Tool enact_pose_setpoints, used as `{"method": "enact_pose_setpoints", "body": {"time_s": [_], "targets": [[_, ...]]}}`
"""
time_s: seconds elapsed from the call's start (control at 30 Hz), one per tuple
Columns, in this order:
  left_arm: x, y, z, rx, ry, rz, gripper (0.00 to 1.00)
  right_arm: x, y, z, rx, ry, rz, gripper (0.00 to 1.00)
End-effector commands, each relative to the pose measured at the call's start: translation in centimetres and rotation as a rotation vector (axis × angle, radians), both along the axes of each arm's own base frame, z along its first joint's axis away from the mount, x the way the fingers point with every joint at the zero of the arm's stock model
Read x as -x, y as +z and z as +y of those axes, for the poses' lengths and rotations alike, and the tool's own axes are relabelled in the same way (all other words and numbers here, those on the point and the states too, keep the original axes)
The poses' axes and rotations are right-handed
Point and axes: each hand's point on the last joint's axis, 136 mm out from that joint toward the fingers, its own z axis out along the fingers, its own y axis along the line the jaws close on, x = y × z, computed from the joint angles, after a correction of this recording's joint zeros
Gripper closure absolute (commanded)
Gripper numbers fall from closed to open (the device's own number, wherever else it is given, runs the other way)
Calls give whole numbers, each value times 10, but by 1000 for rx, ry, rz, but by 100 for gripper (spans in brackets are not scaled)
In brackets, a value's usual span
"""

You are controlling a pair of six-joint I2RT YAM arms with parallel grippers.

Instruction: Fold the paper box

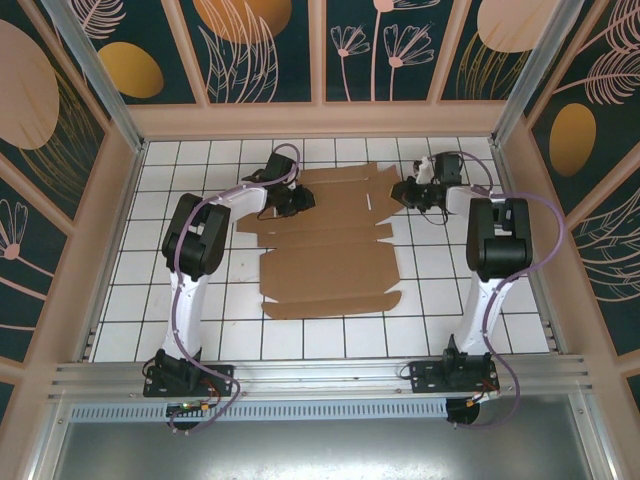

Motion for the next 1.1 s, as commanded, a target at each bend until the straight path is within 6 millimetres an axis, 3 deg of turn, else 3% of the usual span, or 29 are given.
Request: {"method": "enact_pose_setpoints", "body": {"time_s": [0.0,0.1,0.23,0.43,0.63,0.77,0.9,1.07], "targets": [[14,-36,17,-83,19,80,75,-1,38,7,67,-5,-88,96],[13,-38,17,-85,22,82,76,3,46,22,126,12,-105,96],[14,-39,18,-90,23,85,76,4,45,37,344,0,-120,94],[14,-41,19,-94,27,90,76,7,29,56,711,-2,-130,91],[14,-41,19,-95,32,90,76,13,21,87,931,24,-182,90],[14,-41,19,-94,33,91,76,19,19,116,1014,45,-230,82],[14,-41,19,-93,37,93,76,21,5,139,1061,91,-238,78],[15,-41,20,-97,43,93,76,18,-7,152,1187,110,-263,74]]}}
